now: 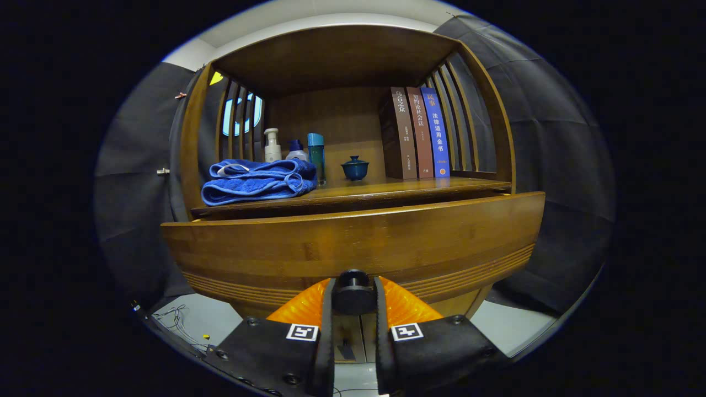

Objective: Pull open the drawer, take out the items inside it, and place them on the countertop above the cabinet.

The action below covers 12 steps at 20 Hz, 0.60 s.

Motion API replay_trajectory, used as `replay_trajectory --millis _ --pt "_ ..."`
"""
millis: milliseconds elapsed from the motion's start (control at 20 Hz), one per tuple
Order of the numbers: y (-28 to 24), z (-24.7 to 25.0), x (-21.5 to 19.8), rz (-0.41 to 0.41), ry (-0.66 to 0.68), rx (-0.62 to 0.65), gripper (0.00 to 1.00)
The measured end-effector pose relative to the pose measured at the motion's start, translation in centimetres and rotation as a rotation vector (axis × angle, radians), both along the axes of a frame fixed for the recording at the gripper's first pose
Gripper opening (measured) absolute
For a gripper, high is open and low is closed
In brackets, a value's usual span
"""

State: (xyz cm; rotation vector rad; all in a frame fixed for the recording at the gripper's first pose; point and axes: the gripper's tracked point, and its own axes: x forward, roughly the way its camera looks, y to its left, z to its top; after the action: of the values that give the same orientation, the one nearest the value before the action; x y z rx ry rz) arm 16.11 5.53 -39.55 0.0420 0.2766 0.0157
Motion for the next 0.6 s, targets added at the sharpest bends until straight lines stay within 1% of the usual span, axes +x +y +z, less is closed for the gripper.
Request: replay_trajectory --millis 300,600 --pt "-0.2 0.5 -3.5 0.017 0.005 -0.007 0.33" --pt "-0.4 0.6 -5.1 0.016 0.017 0.008 0.33"
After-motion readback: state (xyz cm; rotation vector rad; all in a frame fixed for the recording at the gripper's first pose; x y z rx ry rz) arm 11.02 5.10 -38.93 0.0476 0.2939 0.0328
